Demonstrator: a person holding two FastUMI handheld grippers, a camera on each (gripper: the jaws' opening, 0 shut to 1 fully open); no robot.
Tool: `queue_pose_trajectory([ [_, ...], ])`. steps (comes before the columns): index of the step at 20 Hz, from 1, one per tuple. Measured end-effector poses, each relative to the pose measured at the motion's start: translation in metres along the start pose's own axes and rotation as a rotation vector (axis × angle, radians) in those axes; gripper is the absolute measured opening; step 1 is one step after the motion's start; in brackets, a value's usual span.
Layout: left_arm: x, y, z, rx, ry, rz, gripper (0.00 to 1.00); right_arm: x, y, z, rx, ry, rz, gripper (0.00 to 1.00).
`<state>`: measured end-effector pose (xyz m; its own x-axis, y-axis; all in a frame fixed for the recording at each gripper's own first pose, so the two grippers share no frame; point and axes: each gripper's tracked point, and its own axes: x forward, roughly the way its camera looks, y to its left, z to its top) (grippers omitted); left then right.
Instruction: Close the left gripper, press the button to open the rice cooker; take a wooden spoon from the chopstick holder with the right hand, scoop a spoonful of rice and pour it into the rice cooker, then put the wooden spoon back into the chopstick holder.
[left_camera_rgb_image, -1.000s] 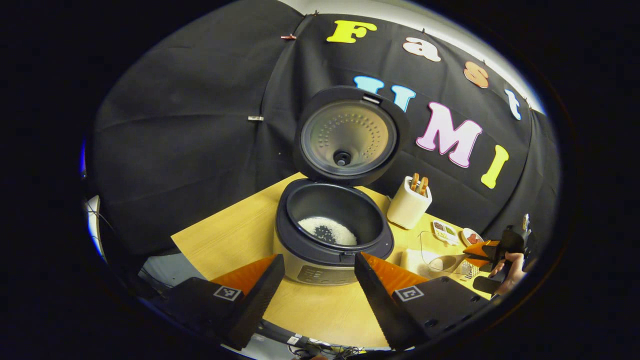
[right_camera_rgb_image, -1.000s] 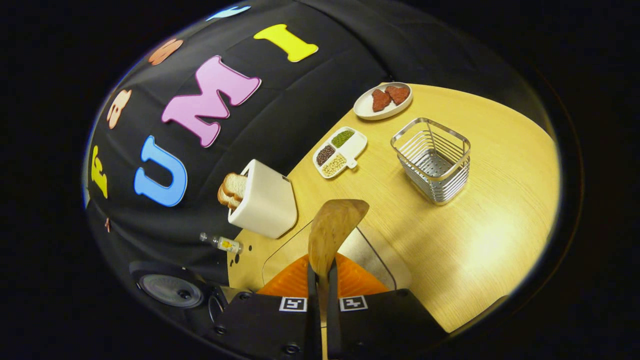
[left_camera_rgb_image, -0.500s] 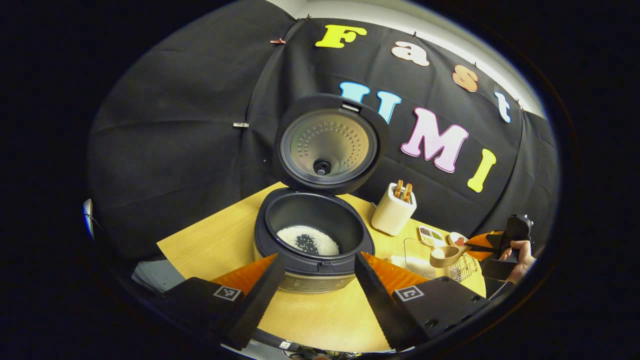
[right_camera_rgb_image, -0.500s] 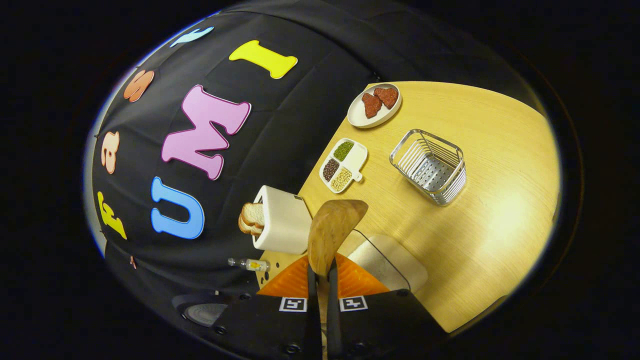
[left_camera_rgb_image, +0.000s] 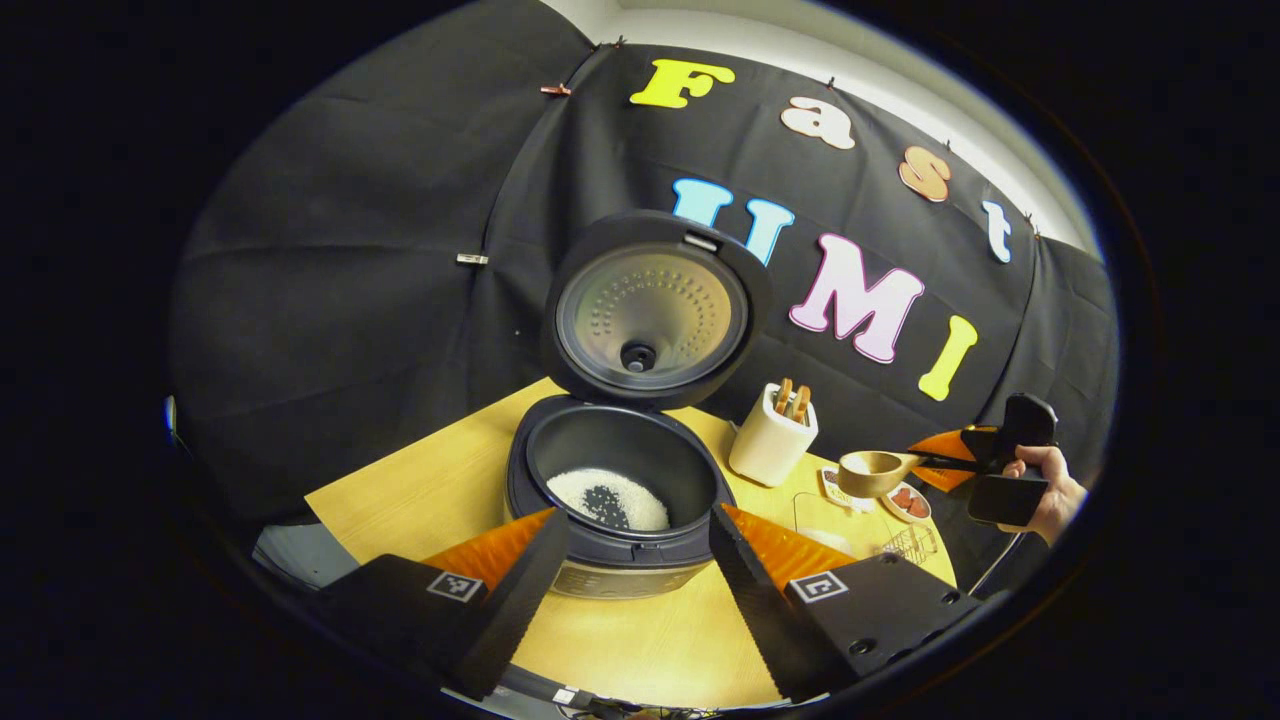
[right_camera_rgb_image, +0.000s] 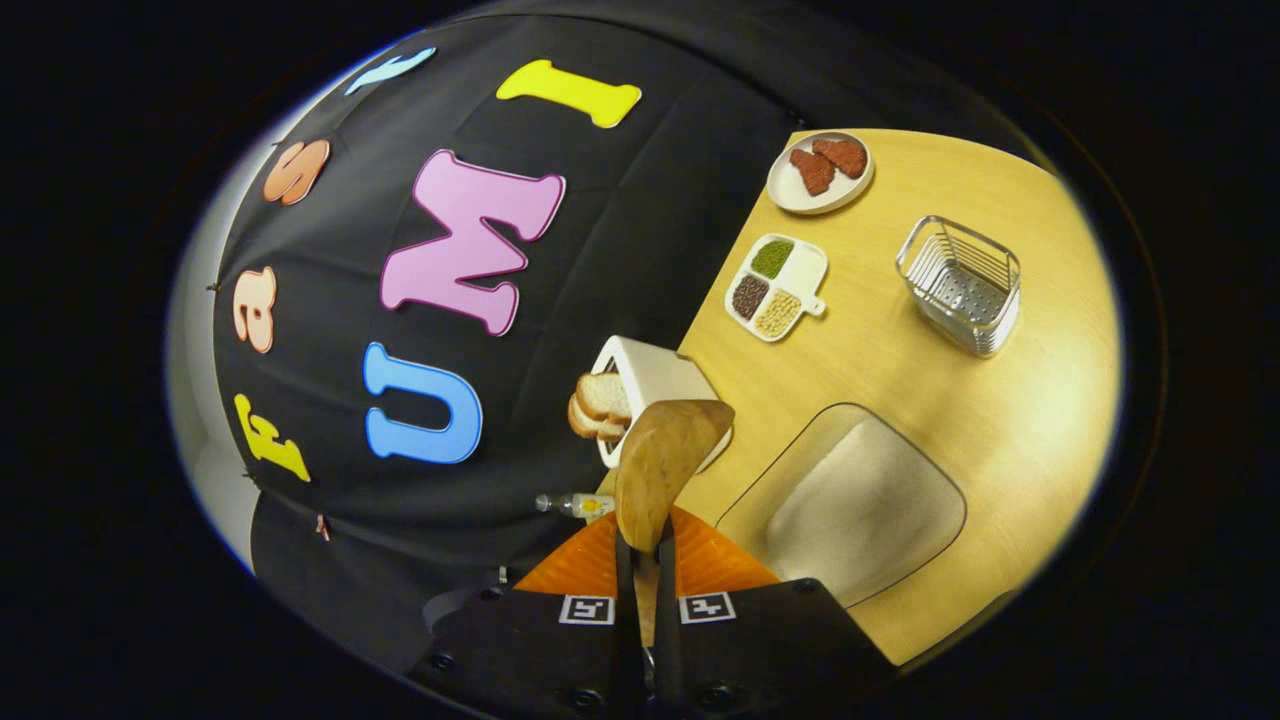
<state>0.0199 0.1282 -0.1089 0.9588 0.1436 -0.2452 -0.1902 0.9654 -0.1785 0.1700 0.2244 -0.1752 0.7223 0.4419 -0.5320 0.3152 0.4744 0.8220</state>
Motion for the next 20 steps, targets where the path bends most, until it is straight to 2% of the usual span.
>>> queue_pose_trajectory([
  [6, -0.013, 0.024, 0.01, 0.029, -0.03, 0.035, 0.95, 0.023, 0.056, -0.069, -0.085, 0.122, 0.078, 0.09],
  [11, -0.02, 0.05, 0.011, -0.02, -0.04, 0.086, 0.95, 0.044, 0.083, -0.123, -0.197, 0.191, 0.112, 0.09],
  [20, -0.028, 0.085, 0.012, -0.079, -0.048, 0.147, 0.95, 0.061, 0.125, -0.207, -0.687, 0.216, 0.251, 0.09],
])
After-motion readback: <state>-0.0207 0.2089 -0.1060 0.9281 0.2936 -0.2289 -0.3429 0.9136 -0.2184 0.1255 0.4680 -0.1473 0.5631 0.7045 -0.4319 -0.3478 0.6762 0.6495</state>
